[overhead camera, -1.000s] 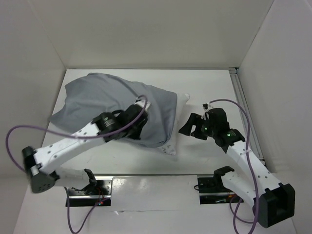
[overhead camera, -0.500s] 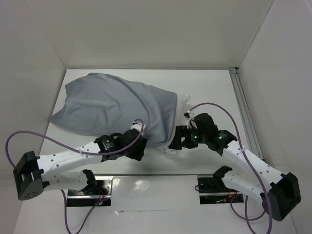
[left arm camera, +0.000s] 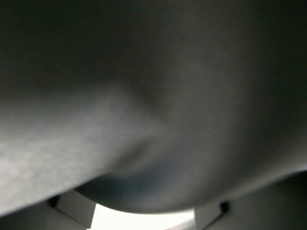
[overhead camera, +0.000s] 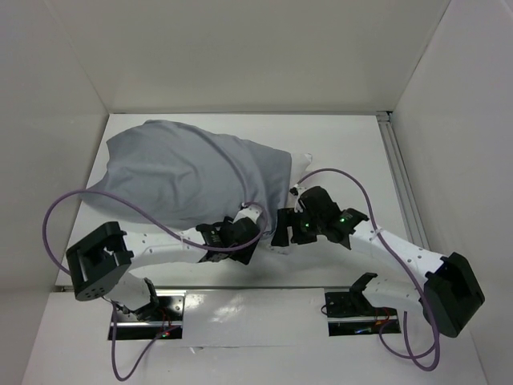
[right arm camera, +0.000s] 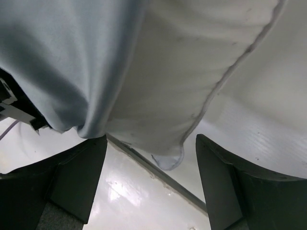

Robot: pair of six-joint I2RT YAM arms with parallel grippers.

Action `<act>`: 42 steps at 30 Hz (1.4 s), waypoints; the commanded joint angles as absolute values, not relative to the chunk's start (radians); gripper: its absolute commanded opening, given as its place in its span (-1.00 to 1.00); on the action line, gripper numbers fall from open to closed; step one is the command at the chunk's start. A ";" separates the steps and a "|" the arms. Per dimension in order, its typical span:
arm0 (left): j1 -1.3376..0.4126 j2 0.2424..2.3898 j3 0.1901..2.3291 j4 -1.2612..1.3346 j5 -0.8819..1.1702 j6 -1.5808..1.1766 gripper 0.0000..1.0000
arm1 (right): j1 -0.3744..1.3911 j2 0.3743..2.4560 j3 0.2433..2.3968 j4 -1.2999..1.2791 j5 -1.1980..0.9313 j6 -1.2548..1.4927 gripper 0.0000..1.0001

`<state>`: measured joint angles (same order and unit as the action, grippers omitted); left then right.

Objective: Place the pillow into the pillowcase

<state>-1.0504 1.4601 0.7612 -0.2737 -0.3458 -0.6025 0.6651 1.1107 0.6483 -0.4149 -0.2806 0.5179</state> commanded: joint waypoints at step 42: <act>-1.163 1.307 0.666 -0.155 -0.669 -0.706 0.43 | 0.519 1.157 0.773 -0.129 -0.575 0.574 -1.00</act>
